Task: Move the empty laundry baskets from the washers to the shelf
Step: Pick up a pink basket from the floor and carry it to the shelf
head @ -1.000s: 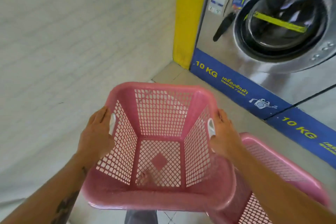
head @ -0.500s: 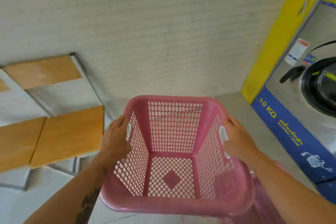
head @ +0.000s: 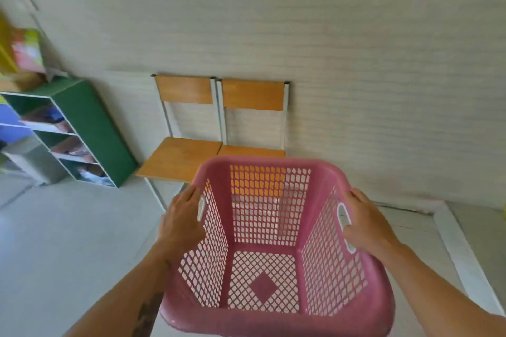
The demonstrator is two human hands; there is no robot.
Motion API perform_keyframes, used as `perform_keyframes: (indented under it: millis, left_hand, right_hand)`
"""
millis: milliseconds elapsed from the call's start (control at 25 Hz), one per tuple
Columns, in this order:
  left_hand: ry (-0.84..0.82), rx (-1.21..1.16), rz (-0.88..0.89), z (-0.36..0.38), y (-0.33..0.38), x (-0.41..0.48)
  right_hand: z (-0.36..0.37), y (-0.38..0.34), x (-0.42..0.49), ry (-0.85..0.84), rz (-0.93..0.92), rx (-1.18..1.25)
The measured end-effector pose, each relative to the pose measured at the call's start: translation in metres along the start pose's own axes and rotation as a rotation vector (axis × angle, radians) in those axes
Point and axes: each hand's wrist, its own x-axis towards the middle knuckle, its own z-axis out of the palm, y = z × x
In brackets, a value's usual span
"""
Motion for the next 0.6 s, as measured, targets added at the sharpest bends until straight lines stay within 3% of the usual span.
perform_keyframes:
  millis: [360, 600]
  left_hand:
    - [0.128, 0.028, -0.269, -0.103, -0.235, -0.066]
    - [0.192, 0.099, -0.420, -0.114, -0.355, -0.031]
  right_hand:
    - [0.096, -0.251, 0.036, -0.026, -0.249, 0.030]
    - [0.172, -0.384, 0.123, -0.035, -0.326, 0.016]
